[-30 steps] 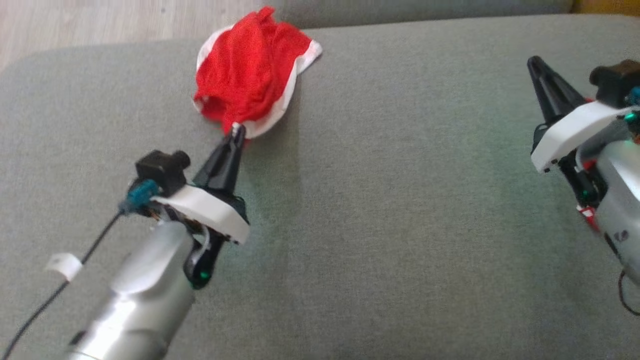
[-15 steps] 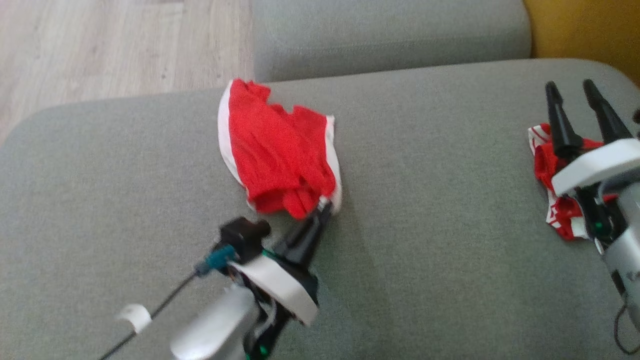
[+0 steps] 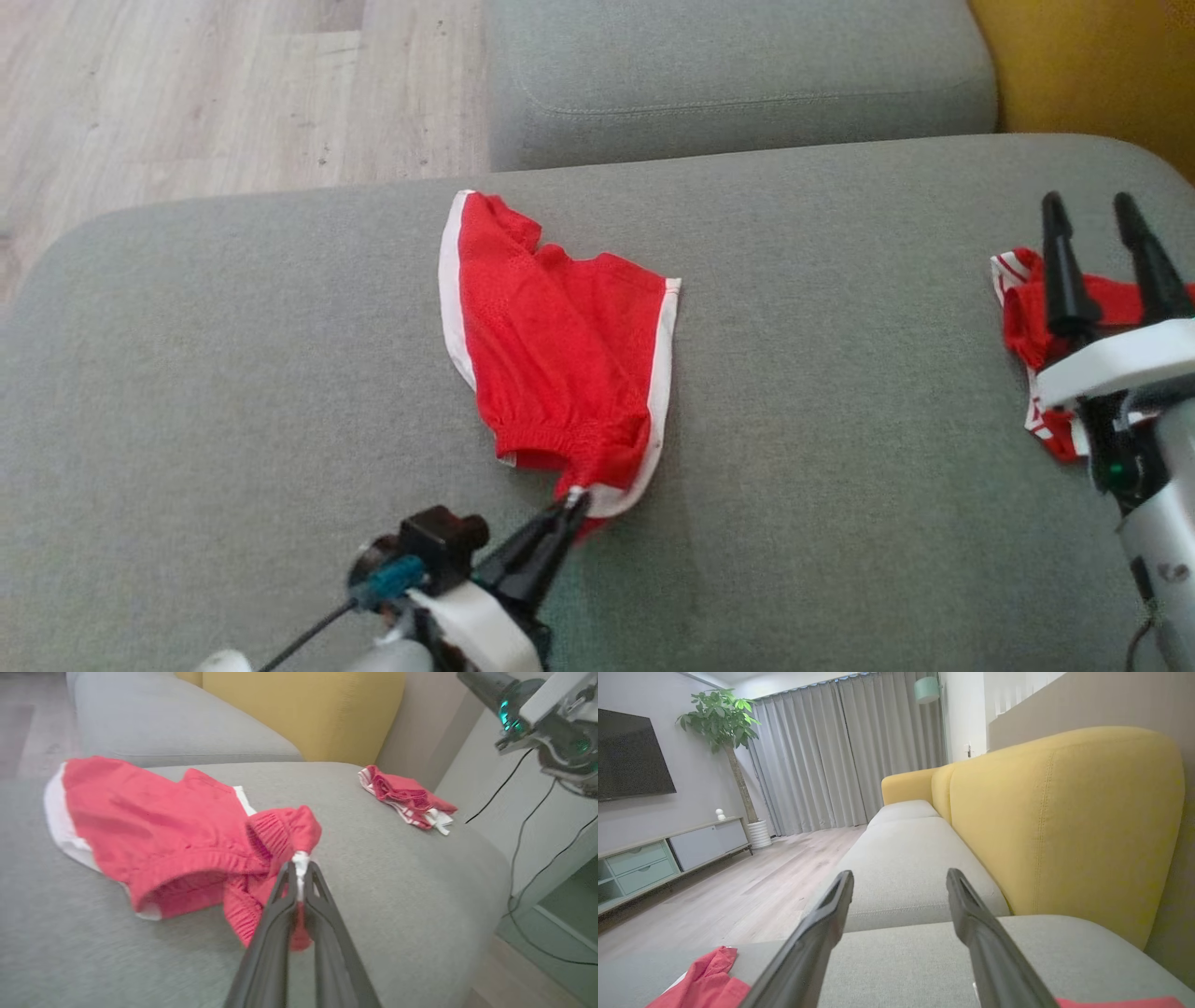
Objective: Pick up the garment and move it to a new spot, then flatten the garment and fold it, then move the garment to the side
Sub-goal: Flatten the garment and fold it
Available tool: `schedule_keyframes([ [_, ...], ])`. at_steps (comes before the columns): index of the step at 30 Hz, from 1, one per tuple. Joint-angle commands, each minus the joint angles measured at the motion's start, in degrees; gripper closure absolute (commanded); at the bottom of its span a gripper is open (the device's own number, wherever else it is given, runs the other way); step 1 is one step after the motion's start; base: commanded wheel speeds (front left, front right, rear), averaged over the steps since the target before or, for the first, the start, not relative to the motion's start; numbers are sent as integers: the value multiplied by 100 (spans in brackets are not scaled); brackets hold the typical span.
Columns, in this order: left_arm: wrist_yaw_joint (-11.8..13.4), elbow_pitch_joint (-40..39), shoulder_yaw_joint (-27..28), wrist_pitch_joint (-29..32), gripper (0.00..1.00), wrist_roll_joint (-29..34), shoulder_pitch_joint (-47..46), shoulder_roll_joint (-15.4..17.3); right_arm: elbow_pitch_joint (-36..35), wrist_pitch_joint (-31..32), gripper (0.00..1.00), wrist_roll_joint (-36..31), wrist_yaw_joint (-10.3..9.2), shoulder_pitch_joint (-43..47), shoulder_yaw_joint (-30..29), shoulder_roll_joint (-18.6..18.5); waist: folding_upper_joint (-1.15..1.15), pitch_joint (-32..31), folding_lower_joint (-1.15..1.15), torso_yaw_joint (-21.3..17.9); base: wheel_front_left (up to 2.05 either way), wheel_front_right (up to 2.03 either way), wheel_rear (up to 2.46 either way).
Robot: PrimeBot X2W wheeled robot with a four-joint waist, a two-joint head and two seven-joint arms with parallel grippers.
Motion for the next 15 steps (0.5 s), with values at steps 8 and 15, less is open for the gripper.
schedule_keyframes([
  [8,283,99,412,-172,0,70,-171,309,-390,-1,0,-279,37,62,-190,110,0,-35,0,208,0,0,0],
  [15,645,2,1102,-619,0,-312,4,176,-915,34,0,-584,37,586,-727,491,0,-41,0,339,0,0,0],
])
